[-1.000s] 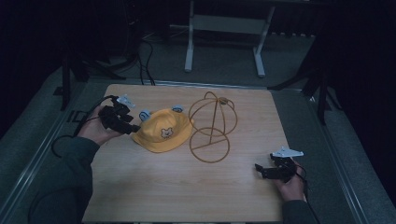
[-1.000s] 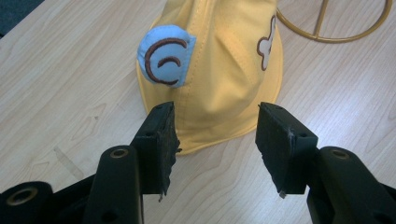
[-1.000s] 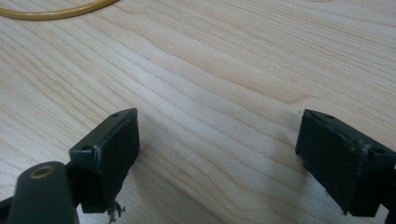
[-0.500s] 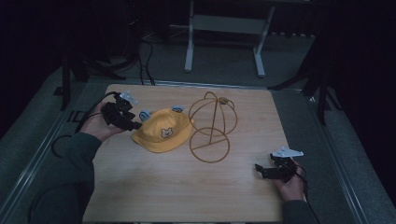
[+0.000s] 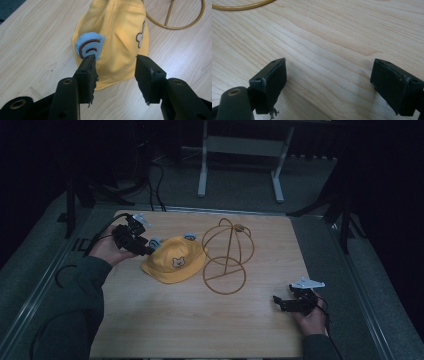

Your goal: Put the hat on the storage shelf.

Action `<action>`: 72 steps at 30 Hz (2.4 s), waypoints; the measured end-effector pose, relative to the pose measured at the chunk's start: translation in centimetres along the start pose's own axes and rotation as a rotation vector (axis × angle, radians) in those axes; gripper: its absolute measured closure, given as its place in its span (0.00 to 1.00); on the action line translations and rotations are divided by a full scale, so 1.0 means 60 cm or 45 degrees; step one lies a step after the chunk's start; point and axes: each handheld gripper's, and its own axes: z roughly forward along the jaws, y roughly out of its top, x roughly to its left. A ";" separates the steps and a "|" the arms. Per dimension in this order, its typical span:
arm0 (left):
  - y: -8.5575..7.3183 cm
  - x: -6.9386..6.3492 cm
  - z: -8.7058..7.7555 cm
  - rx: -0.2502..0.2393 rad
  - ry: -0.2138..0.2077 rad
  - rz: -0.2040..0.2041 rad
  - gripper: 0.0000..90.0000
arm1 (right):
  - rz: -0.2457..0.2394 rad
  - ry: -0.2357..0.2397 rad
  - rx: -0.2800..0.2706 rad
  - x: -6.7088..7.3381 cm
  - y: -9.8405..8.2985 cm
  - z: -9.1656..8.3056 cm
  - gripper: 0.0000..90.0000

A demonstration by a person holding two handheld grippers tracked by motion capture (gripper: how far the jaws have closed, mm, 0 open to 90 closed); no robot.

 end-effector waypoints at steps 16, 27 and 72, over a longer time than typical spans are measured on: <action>0.041 0.017 0.008 0.031 -0.031 0.000 0.60 | 0.000 0.000 0.000 0.000 0.000 0.000 0.15; 0.110 0.001 0.029 0.123 0.011 0.100 0.63 | 0.000 0.000 0.000 0.000 0.000 0.000 0.15; 0.170 -0.006 0.143 0.475 -0.005 0.211 0.90 | -0.001 0.000 0.000 0.000 0.000 0.000 0.15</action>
